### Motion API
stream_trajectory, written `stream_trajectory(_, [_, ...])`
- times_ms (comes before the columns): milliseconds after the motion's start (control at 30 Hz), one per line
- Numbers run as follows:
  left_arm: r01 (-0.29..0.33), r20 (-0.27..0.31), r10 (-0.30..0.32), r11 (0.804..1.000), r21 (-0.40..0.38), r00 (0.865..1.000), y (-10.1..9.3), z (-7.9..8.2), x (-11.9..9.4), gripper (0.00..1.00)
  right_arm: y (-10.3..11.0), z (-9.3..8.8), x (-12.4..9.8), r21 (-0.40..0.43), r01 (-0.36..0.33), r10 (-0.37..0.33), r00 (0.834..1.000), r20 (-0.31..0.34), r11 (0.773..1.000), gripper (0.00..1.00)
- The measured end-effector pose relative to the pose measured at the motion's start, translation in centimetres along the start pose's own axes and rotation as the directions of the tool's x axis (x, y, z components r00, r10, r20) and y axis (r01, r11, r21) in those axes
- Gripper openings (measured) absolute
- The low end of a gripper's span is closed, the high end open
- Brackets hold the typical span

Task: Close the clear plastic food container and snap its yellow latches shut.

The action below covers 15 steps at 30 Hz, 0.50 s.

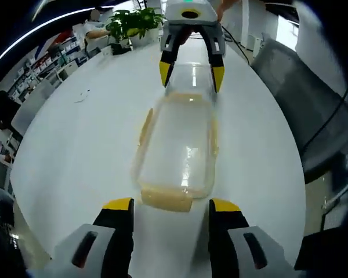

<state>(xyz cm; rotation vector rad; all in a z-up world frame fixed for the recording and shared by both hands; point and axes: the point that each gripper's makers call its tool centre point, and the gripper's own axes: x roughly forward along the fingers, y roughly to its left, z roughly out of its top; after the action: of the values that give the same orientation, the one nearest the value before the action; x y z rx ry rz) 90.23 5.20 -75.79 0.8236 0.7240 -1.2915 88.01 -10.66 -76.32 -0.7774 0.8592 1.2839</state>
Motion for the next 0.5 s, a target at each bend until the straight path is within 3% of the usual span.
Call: stream_trajectory(500, [0.112, 0.005, -0.112, 0.993, 0.038, 0.994, -0.4, 0.0, 1.5, 0.4, -0.6, -1.2, 1.4, -0.023, -0.012, 0.01, 0.996, -0.083, 1.0, 0.48])
